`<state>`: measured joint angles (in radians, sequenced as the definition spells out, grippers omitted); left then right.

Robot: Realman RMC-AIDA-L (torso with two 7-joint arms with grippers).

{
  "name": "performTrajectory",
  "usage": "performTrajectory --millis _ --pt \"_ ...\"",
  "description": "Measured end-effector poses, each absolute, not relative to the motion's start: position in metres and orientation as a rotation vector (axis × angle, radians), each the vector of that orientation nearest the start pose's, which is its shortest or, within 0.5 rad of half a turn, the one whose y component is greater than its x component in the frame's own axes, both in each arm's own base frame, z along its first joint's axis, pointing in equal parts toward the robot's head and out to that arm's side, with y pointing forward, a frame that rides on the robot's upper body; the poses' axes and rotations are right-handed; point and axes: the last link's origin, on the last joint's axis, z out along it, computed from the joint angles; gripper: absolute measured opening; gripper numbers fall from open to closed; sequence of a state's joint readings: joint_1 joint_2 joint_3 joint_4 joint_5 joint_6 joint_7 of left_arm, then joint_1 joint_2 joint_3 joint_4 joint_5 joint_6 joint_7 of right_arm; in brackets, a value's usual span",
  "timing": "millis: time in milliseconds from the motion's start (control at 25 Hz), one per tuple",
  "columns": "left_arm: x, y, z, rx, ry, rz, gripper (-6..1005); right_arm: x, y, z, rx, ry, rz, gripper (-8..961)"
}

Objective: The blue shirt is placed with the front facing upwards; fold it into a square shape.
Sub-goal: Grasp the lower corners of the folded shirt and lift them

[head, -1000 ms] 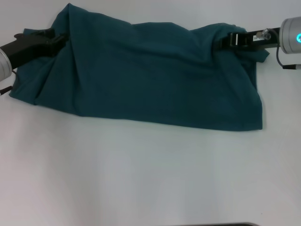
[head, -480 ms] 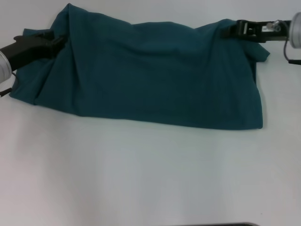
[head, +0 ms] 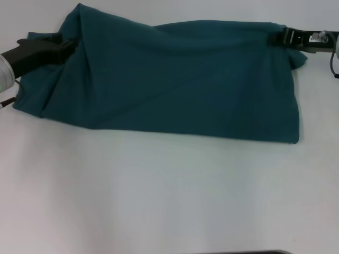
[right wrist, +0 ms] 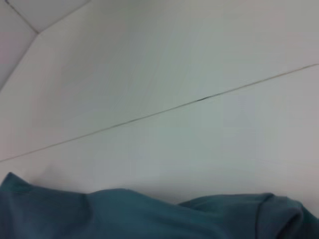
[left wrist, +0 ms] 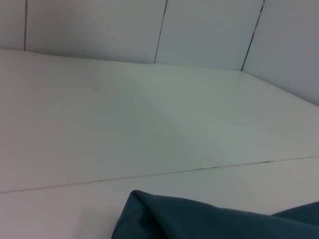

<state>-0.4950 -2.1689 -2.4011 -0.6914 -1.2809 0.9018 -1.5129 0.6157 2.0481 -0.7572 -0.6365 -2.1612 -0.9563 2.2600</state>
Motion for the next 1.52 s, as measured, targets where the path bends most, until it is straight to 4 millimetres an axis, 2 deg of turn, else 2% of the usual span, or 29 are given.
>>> performTrajectory --millis 440,680,920,1120,1400,1520 --pt "-0.302 0.381 -0.004 -2.108 -0.937 -0.513 384 0.304 0.403 0.001 -2.001 1.512 0.391 58" --pt "-0.302 0.382 -0.004 -2.106 -0.937 -0.510 384 0.303 0.403 0.010 -2.016 1.531 0.397 73" --pt "-0.303 0.382 -0.003 -2.102 -0.937 -0.506 384 0.298 0.403 0.023 -2.037 1.542 0.417 318" --pt "-0.303 0.382 -0.003 -2.101 -0.937 -0.506 385 0.298 0.403 0.042 -2.024 1.561 0.389 538" --pt "-0.303 0.382 -0.004 -2.102 -0.936 -0.506 385 0.294 0.398 0.077 -1.979 1.543 0.374 683" --pt "-0.303 0.382 -0.004 -2.103 -0.935 -0.507 385 0.288 0.395 0.081 -1.993 1.550 0.400 700"
